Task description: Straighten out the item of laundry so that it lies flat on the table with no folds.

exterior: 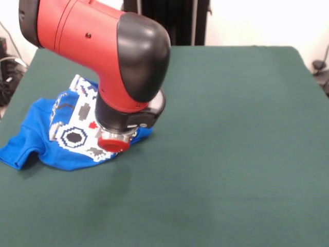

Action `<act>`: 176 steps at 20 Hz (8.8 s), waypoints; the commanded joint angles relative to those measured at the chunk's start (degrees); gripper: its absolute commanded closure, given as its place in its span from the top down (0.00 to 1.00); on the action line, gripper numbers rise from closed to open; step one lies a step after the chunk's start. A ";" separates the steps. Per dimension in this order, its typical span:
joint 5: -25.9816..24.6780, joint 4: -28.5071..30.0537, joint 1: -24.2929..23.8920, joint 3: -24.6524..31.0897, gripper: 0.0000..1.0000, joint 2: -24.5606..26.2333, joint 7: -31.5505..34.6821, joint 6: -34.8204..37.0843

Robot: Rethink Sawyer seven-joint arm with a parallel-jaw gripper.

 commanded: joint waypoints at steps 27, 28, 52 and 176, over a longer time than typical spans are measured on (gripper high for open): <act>18.09 -10.86 8.57 -1.36 0.00 0.56 25.35 21.56; 17.83 -9.70 8.44 -1.35 0.00 0.02 24.04 20.73; 7.40 9.00 2.90 3.03 0.00 -5.93 6.08 1.85; 2.77 29.36 -1.77 14.18 0.00 -15.62 7.83 -14.98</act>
